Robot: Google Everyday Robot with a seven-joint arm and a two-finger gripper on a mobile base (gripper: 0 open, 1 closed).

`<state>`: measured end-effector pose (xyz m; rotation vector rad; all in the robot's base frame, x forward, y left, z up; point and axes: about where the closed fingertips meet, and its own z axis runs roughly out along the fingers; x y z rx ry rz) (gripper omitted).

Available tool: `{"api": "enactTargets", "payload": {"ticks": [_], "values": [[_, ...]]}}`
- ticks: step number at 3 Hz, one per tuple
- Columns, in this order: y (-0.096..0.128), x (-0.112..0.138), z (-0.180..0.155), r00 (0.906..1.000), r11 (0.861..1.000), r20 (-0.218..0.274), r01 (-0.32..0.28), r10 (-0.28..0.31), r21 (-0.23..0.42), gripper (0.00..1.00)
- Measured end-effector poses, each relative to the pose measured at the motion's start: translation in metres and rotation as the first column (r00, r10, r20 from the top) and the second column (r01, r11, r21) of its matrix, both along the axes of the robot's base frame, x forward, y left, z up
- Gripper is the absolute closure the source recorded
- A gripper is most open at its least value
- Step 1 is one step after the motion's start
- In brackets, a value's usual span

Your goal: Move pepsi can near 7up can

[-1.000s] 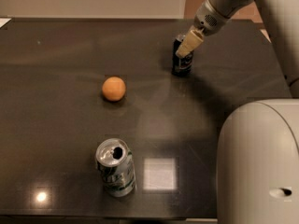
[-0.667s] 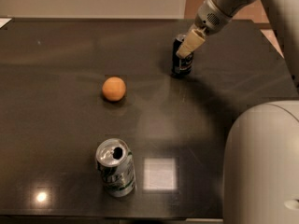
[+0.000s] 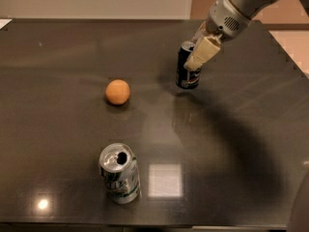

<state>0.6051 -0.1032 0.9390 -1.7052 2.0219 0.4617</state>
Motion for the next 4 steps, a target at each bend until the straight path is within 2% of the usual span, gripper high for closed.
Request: {"api": "enactTargets", "payload": {"ticks": [1,2,3,4], "values": [[0.011,-0.059,0.01,0.9948,0.995,0.032,-0.097,0.097,0.0,1.0],[0.029,-0.121,0.005,0.9789,0.979,0.032,-0.202,0.202,0.004,1.0],[0.05,-0.171,-0.003,0.9528,0.953,0.033,-0.302,0.302,0.011,1.0],[0.064,-0.202,-0.012,0.9306,0.931,0.024,-0.366,0.365,0.009,1.0]]}}
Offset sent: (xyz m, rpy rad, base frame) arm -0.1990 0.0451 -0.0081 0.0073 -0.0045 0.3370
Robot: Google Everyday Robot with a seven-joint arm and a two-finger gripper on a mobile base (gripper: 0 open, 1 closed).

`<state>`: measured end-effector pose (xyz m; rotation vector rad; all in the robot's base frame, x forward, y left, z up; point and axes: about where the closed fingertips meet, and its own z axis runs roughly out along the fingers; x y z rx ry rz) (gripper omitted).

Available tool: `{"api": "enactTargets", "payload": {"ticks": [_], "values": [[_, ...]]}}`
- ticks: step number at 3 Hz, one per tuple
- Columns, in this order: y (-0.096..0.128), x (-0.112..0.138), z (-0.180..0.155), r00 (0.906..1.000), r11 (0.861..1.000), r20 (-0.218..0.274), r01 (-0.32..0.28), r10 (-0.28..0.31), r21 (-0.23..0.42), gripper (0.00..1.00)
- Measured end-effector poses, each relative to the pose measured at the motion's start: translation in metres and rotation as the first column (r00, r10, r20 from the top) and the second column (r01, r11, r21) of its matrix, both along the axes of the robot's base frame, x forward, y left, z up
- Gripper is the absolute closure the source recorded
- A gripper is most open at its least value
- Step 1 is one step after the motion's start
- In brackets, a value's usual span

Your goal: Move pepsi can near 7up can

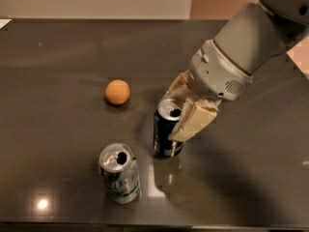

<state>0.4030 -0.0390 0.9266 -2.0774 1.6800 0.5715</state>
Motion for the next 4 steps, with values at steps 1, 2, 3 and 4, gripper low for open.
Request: {"api": "enactTargets", "payload": {"ticks": [1,2,3,4], "values": [[0.011,-0.02,-0.011,0.998,0.998,-0.012,-0.061,0.061,-0.009,1.0],[0.017,-0.033,-0.019,0.9944,0.994,-0.019,-0.104,0.104,-0.02,1.0],[0.023,-0.04,-0.025,0.9898,0.99,-0.021,-0.142,0.141,-0.021,0.82],[0.024,-0.042,-0.03,0.987,0.987,-0.016,-0.16,0.16,-0.017,0.59]]}}
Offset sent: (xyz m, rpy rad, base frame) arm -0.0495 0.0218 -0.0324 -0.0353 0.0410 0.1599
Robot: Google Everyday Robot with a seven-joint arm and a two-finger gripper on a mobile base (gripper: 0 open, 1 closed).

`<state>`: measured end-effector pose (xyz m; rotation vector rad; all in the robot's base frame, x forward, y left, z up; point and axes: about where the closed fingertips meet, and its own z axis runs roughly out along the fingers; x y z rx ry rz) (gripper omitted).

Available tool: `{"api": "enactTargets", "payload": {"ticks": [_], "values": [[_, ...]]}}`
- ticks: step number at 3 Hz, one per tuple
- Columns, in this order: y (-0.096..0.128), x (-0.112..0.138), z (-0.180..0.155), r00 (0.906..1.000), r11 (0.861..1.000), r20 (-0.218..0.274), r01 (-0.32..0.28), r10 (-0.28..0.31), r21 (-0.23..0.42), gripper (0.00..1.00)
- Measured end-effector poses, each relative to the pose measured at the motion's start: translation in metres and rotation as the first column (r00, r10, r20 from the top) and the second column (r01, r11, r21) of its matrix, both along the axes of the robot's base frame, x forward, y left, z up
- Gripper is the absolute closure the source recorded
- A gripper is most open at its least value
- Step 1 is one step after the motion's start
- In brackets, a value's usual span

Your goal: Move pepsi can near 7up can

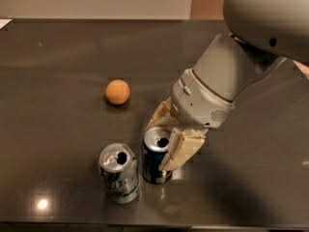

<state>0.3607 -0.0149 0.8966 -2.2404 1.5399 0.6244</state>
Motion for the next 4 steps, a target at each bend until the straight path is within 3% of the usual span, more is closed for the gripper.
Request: {"api": "enactTargets", "payload": {"ticks": [2,3,4], "values": [[0.0025,-0.0007,0.0031,0.9999,1.0,0.013,0.0,0.0,0.0,0.12],[0.0036,-0.0011,0.0047,0.9998,1.0,0.019,0.0,0.0,-0.001,0.0],[0.0036,-0.0011,0.0047,0.9998,1.0,0.02,0.0,0.0,-0.001,0.0]]}}
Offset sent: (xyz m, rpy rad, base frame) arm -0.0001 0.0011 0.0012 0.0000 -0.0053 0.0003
